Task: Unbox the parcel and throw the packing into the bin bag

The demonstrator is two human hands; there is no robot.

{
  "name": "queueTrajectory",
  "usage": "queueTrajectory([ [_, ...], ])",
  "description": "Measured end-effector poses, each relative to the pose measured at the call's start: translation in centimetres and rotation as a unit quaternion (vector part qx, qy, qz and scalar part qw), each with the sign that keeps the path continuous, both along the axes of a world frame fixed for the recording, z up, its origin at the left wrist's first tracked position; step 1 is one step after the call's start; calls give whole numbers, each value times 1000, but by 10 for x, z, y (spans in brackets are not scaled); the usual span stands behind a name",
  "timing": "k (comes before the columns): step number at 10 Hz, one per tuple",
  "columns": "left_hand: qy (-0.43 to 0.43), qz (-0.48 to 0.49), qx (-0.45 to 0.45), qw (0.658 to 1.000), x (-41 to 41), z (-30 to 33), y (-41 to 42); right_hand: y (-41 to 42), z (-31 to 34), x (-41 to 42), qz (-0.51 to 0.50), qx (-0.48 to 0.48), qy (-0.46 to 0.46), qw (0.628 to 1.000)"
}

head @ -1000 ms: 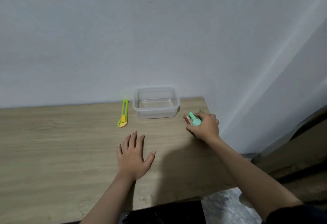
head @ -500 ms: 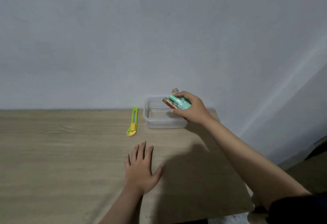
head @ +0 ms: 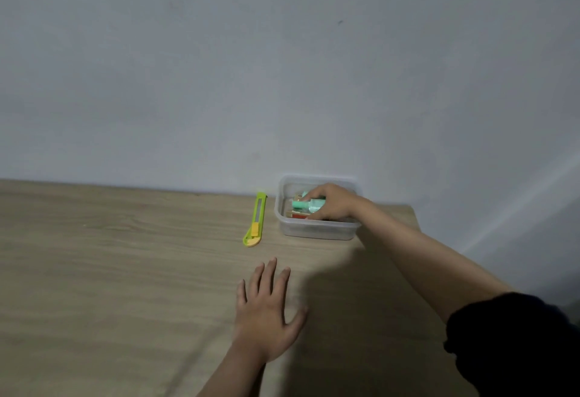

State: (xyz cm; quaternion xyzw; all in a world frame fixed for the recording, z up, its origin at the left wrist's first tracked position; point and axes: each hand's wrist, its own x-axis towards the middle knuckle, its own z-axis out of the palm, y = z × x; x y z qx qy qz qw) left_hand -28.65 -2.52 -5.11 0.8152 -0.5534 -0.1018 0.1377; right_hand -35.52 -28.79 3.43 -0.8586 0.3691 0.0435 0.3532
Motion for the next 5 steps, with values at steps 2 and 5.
queueTrajectory([
  [2, 0, -5, 25, 1000, -1, 5, 0, 2, -5, 0, 54, -43, 15, 998],
  [5, 20, -4, 26, 999, -1, 11, -1, -2, 7, -9, -19, 4, -60, 998],
])
